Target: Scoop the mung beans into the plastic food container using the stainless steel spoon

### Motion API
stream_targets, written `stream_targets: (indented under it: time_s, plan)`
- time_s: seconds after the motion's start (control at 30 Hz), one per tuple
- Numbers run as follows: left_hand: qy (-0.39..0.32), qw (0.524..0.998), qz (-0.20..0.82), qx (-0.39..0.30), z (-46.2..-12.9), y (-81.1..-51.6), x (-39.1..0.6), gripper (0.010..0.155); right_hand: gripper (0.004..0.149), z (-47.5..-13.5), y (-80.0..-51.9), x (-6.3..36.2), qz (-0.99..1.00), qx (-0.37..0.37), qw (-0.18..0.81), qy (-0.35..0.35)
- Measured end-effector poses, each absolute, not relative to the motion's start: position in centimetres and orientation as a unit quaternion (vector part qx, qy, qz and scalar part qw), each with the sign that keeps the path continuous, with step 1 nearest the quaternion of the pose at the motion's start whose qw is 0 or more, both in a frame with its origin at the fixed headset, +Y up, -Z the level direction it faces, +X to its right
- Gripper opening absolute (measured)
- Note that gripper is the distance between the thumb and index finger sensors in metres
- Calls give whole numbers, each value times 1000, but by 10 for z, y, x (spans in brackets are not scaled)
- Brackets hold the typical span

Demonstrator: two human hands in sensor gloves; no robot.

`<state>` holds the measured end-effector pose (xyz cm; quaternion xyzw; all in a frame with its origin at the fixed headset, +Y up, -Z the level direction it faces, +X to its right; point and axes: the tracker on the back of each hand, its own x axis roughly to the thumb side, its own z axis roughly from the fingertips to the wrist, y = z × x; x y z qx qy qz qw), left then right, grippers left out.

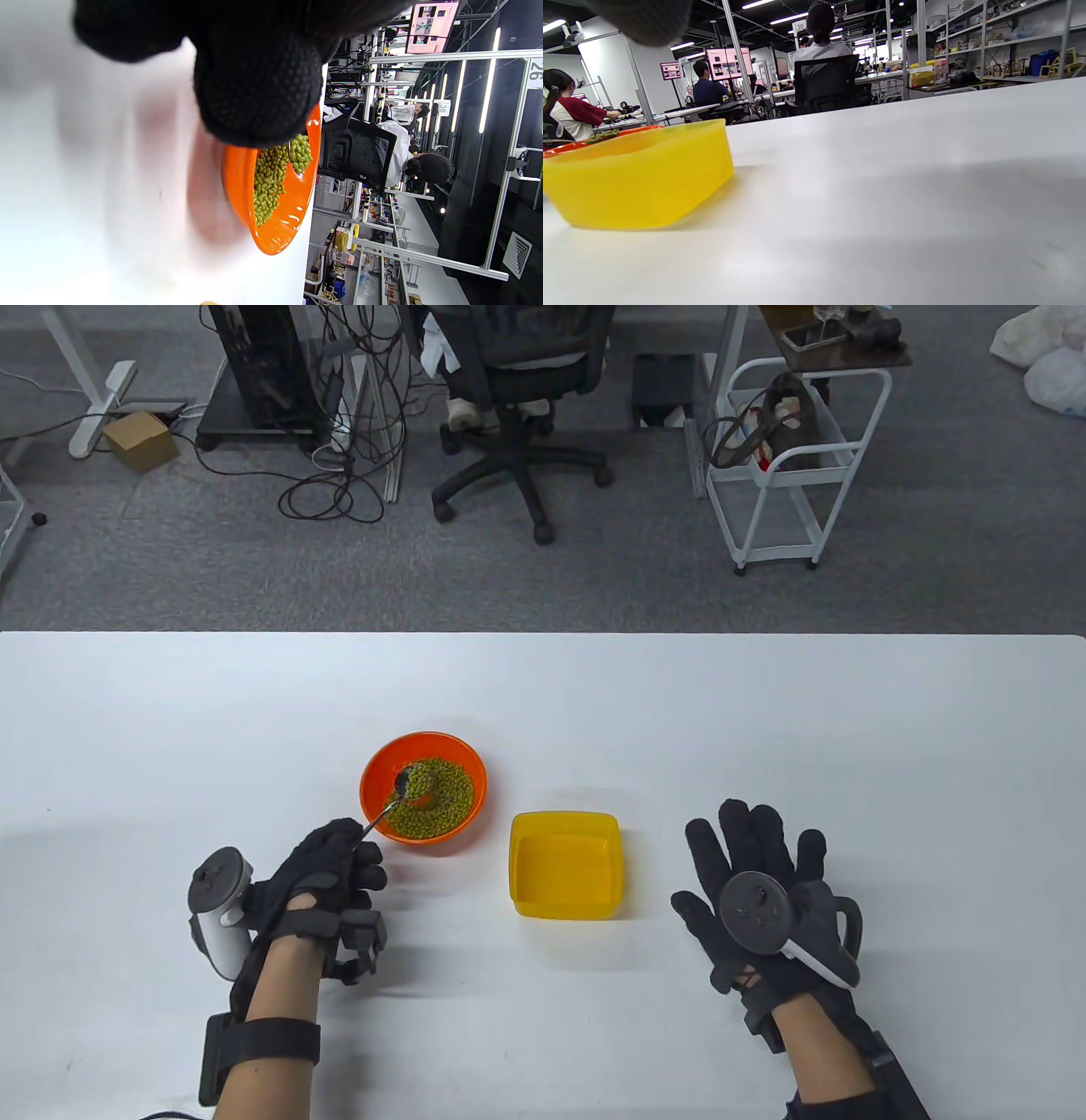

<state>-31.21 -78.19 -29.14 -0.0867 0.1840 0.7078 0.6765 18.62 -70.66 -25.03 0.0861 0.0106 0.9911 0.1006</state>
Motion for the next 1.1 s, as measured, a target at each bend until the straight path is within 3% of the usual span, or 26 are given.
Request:
stream_targets:
  time_s: [0.23, 0.5, 0.77, 1.1]
  plan:
    - [176, 701, 686, -85, -292, -778, -310, 48, 77, -250, -707, 187, 991, 84, 104, 13]
    - [110, 736, 662, -85, -293, -759, -283, 46, 77, -251, -707, 187, 991, 85, 104, 14]
    - [9, 739, 654, -162, -291, -750, -231, 43, 77, -251, -707, 187, 991, 86, 106, 16]
    - [-46, 786, 572, -231, -282, -759, -176, 44, 77, -251, -707, 188, 990, 85, 109, 19]
